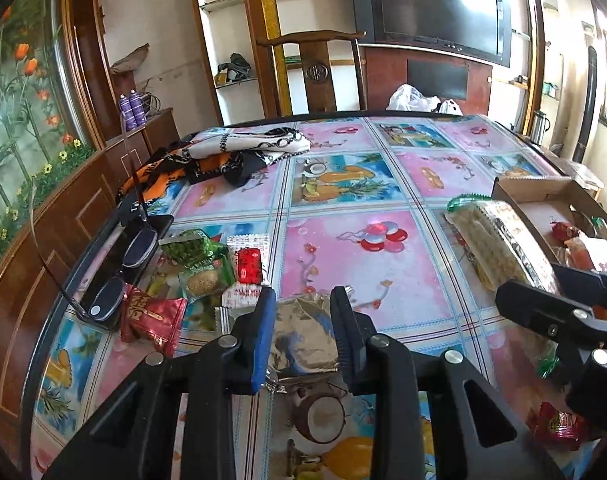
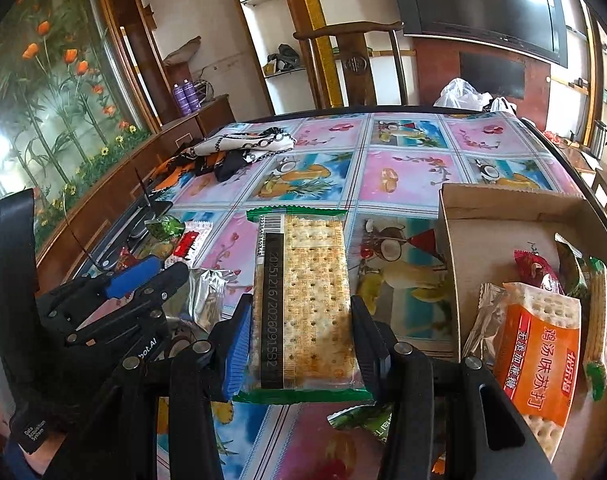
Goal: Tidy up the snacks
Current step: 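Grasp a silver foil bag with the left gripper while the right holds the cracker sleeve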
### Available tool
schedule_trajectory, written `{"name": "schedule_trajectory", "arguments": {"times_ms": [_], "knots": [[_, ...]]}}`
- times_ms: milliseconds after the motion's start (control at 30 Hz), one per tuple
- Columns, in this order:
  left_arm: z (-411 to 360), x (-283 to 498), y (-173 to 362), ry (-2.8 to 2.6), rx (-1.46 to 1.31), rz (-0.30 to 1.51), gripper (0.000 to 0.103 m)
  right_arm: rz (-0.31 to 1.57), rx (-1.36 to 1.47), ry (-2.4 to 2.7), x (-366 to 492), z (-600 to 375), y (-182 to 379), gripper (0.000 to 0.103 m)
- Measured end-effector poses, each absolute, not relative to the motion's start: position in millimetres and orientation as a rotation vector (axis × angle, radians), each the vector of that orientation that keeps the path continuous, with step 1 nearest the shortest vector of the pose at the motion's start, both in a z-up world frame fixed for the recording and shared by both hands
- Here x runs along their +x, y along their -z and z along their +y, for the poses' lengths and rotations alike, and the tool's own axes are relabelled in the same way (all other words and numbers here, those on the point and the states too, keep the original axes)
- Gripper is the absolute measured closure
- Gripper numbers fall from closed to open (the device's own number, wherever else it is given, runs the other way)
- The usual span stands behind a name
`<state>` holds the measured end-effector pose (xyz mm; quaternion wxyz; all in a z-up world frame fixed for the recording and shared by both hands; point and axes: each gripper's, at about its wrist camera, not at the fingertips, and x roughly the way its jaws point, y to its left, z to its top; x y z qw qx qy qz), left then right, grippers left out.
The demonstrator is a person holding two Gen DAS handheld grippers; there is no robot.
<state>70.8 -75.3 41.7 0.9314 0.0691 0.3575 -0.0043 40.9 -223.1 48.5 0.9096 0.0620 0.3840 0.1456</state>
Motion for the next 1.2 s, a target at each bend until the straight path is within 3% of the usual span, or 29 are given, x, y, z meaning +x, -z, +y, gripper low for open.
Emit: {"name": "schedule_trajectory", "arguments": {"times_ms": [133,233,467,633,900,1200], "knots": [[-62.1,74.3,-45.2,0.028,0.069,0.759,0.069,0.79,0.135,-0.295,40.9,-226.1,-48.6,0.053],[-33.6,80.6,-49.2,0.038,-0.088,0.797,0.04,0.79,0.155,-0.286,41.1,-230.8,-48.4,0.053],[-0.2,89.5,-36.0,0.127,-0.352,0.921,0.034,0.78,0.185,-0.284,39.3,-236.2,-52.7,0.053],[-25.6,87.8,-34.0,0.13,-0.224,0.931,0.019,0.781,0.195,-0.287,38.6,-238.6,-53.6,0.053],[-57.8,90.0,-17.4,0.024,0.035,0.923,0.013,0.777,0.197,-0.287,37.9,-239.6,-54.5,0.053],[-60.1,95.4,-5.3,-0.014,0.1,0.915,0.007,0.77,0.201,-0.295,35.5,-237.8,-55.8,0.053]]}}
